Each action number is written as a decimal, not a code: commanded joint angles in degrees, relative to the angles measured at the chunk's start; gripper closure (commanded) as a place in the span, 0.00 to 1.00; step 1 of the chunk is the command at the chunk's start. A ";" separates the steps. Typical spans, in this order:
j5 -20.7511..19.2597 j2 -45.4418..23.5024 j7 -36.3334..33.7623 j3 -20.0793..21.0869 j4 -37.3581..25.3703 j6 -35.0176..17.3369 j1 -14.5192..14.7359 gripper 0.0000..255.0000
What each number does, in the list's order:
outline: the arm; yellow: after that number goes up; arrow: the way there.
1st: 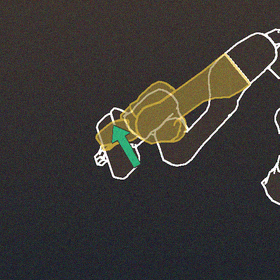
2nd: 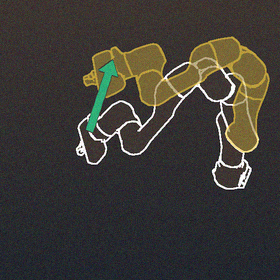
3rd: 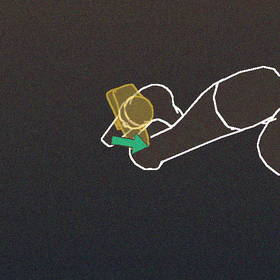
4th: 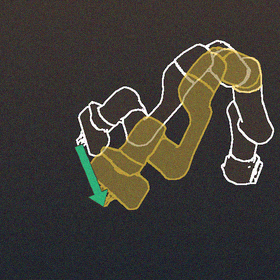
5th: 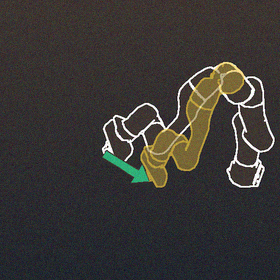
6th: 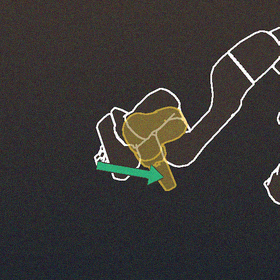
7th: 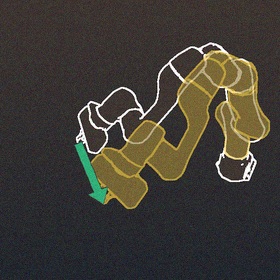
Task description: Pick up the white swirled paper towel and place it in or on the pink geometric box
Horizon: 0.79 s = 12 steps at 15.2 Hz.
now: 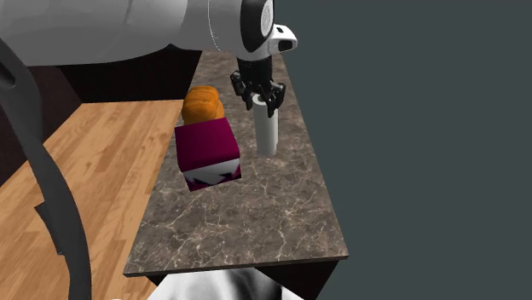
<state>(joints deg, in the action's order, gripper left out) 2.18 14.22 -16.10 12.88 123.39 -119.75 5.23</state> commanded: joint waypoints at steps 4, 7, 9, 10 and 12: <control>0.03 0.40 0.10 -0.16 -3.52 3.95 -0.05 1.00; 0.02 0.52 0.13 -0.25 -5.72 6.26 -0.09 1.00; 0.00 0.54 0.15 -0.29 -7.24 7.80 -0.12 1.00; -0.02 0.52 0.15 -0.32 -8.03 8.57 -0.13 1.00; -0.05 0.46 0.15 -0.35 -9.63 10.11 -0.16 1.00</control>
<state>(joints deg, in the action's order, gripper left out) 2.15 14.73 -15.81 12.45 114.72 -110.56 5.03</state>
